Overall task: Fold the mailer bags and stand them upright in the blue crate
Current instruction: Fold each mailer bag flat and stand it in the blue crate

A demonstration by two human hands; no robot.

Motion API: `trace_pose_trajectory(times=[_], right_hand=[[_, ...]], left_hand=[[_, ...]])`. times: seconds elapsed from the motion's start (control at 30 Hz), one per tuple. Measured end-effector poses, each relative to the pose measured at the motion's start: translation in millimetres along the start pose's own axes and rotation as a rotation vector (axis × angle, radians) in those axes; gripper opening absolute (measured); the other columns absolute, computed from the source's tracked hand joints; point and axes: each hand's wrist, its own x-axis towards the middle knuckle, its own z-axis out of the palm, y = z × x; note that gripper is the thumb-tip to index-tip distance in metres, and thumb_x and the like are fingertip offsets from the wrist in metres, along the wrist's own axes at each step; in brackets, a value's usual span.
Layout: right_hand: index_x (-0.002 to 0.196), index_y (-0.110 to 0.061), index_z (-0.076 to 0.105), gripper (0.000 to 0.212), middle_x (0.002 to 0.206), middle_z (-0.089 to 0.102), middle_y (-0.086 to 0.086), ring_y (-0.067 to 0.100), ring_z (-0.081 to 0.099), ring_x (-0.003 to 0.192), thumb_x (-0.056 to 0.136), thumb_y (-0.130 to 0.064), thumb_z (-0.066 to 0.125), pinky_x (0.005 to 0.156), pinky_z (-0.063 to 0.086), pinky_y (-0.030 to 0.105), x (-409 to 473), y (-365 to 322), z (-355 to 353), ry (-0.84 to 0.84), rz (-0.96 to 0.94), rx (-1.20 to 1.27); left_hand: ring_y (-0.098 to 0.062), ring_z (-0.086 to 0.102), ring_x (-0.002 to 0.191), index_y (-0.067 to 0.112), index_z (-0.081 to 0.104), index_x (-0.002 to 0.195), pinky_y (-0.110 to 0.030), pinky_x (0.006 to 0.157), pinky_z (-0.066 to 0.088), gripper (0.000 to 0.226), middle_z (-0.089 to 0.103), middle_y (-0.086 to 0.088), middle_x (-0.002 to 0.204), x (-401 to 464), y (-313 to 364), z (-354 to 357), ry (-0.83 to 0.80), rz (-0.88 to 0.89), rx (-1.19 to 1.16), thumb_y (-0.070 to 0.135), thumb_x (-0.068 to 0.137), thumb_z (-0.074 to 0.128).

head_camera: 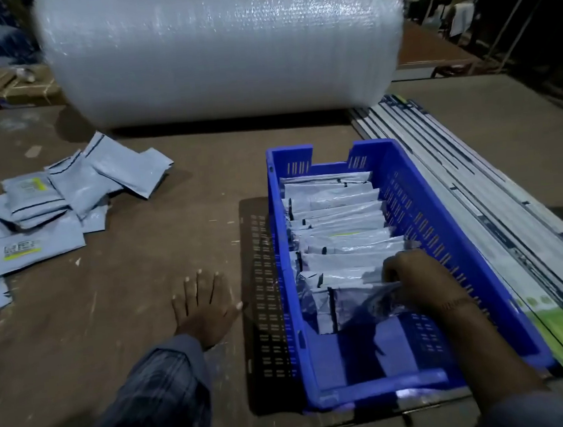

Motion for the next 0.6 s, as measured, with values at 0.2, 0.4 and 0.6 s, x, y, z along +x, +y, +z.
trace_pose_trajectory(times=[0.2, 0.4, 0.6], right_hand=[[0.07, -0.028, 0.062, 0.027, 0.082, 0.068, -0.004, 0.022, 0.063, 0.085, 0.068, -0.006, 0.076, 0.077, 0.059, 0.033, 0, -3, 2, -0.013, 0.036, -0.038], [0.085, -0.026, 0.069, 0.021, 0.091, 0.068, 0.001, 0.024, 0.065, 0.09, 0.074, -0.011, 0.08, 0.08, 0.058, 0.035, -4, -11, 1, 0.052, 0.043, -0.1], [0.11, -0.024, 0.071, 0.049, 0.106, 0.07, 0.001, 0.021, 0.064, 0.097, 0.067, -0.016, 0.094, 0.082, 0.059, 0.037, -25, -17, -7, 0.132, 0.088, 0.106]], left_hand=[[-0.034, -0.027, 0.158, 0.041, -0.019, 0.164, -0.061, 0.125, -0.008, 0.094, -0.031, 0.001, 0.171, -9, 9, -11, -0.016, 0.036, -0.008, 0.089, 0.089, 0.01], [-0.033, -0.034, 0.155, 0.04, -0.022, 0.163, -0.061, 0.124, -0.012, 0.091, -0.039, 0.001, 0.168, -11, 9, -18, -0.067, 0.057, -0.008, 0.084, 0.095, 0.02], [-0.029, -0.016, 0.161, 0.043, -0.015, 0.164, -0.057, 0.126, 0.001, 0.116, -0.022, 0.004, 0.174, -12, -13, -22, -0.005, 0.113, 0.007, 0.104, 0.066, -0.008]])
